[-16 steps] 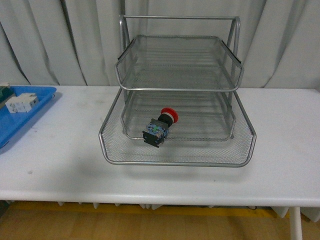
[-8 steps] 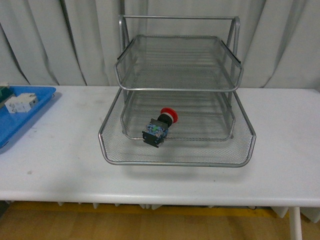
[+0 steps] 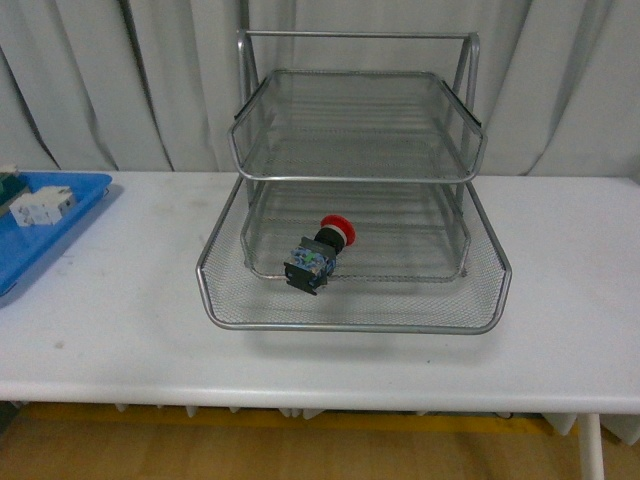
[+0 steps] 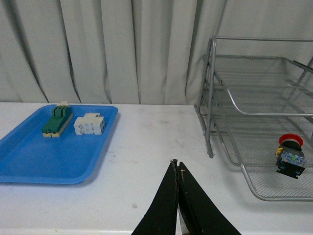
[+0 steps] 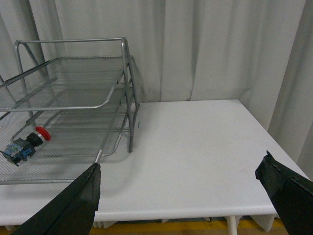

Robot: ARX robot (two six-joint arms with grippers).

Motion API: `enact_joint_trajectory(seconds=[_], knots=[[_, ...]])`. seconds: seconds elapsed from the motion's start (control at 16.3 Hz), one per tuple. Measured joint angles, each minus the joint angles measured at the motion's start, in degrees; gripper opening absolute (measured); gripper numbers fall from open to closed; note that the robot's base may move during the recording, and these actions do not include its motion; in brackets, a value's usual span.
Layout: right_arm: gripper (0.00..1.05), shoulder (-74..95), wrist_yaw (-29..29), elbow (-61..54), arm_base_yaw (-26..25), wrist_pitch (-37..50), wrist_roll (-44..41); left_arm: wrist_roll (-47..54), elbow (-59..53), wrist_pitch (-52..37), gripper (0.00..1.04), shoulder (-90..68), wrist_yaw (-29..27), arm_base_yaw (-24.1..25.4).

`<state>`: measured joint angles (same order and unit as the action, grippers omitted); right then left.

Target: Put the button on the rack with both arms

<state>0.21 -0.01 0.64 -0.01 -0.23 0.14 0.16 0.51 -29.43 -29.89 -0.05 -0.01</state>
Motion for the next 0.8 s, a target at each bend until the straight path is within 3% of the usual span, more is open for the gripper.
enact_joint_trajectory(seconds=[0.74,0.8], knots=[[0.98,0.0,0.0,0.0,0.0,0.0,0.0,0.0,0.0,19.2,0.02,19.7,0.0,0.0],[0.98,0.0,0.0,0.0,0.0,0.0,0.0,0.0,0.2,24.9,0.02,23.3,0.0,0.0]])
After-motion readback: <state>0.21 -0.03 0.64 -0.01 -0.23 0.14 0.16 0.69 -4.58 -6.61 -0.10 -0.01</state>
